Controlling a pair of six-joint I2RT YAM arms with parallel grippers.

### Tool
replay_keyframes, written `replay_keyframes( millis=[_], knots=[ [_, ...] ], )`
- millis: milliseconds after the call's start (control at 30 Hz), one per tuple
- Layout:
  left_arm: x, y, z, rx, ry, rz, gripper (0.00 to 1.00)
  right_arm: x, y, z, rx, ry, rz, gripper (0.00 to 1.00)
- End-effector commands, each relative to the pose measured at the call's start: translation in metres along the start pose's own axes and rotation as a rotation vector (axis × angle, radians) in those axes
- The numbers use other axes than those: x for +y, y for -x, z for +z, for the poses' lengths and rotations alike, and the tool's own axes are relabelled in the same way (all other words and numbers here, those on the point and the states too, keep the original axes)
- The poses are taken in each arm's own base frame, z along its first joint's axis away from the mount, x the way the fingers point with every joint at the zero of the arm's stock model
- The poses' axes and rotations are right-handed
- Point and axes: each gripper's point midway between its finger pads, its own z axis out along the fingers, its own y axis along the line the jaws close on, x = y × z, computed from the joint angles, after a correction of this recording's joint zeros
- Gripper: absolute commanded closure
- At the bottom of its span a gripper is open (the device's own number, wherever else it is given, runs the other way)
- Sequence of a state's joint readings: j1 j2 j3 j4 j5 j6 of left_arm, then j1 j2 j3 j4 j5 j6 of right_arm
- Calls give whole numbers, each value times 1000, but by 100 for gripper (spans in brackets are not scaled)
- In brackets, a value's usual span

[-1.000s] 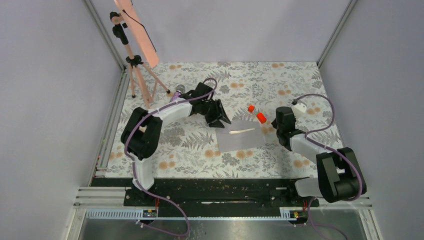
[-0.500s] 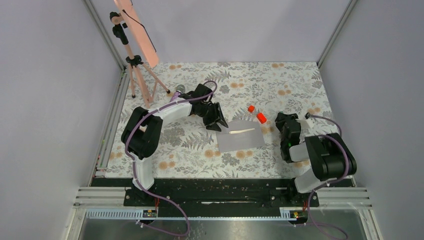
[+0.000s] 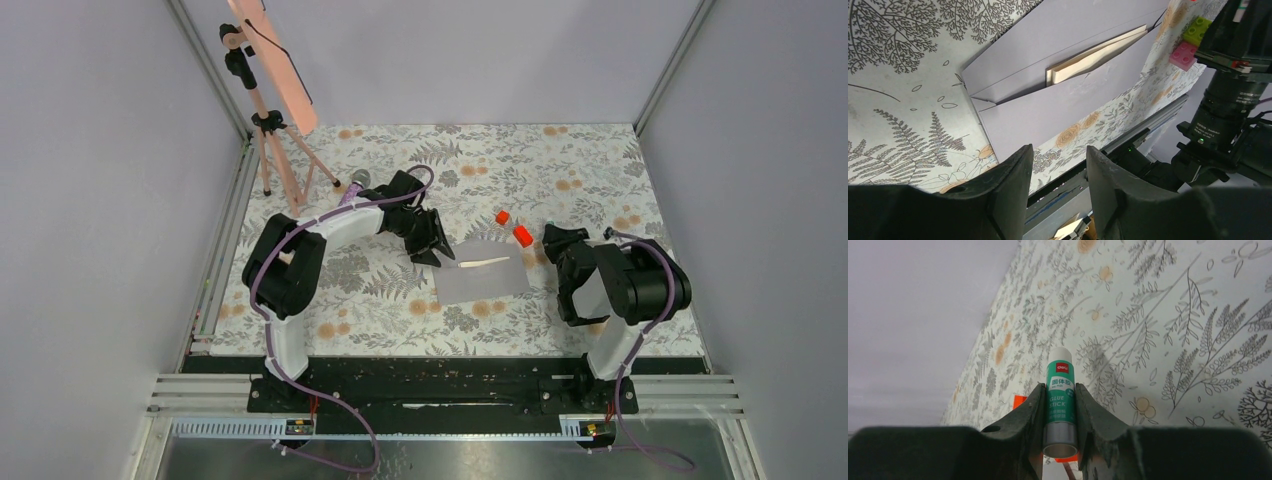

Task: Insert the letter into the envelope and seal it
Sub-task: Place the solid glue at the center of the board.

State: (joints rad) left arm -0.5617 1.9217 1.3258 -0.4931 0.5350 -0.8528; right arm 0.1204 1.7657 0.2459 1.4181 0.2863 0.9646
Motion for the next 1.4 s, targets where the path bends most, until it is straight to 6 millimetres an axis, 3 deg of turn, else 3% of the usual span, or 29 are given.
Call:
replay_keyframes(
  millis=[0, 167, 367, 567, 733, 833, 967, 1067, 1133, 1167, 1267, 1367],
  knots=[
    [-8, 4, -9, -34, -26, 30, 55, 11, 0, 3, 3, 52, 39, 97],
    [-7, 3, -9, -36, -27, 30, 55, 10, -4, -5, 29, 60, 33, 84],
    [-7, 2, -7, -31, -35, 24, 55, 0, -9, -13, 54, 38, 27, 60],
    [-7, 3, -8, -33, -35, 27, 55, -4, -12, -18, 70, 32, 32, 48],
    [-7, 3, -8, -35, -35, 28, 55, -3, -11, -20, 68, 36, 31, 44],
    [-9, 5, -9, -40, -40, 33, 55, 8, -7, -22, 63, 70, 19, 42],
    [-13, 11, -11, -46, -35, 47, 55, 33, 2, -24, 68, 136, -18, 41],
    [-17, 22, -14, -64, -30, 60, 54, 73, 5, -27, 140, 230, -121, 41],
    [-17, 30, -15, -75, -18, 65, 54, 71, -12, -33, 289, 158, -231, 41],
    [-18, 35, -15, -83, -15, 69, 54, 77, -14, -38, 344, 145, -283, 41],
    [-19, 52, -12, -95, -2, 71, 53, 70, -22, -56, 483, 32, -408, 43],
    [-19, 70, -3, -102, 24, 76, 53, 56, -27, -76, 560, -57, -465, 55]
  ],
)
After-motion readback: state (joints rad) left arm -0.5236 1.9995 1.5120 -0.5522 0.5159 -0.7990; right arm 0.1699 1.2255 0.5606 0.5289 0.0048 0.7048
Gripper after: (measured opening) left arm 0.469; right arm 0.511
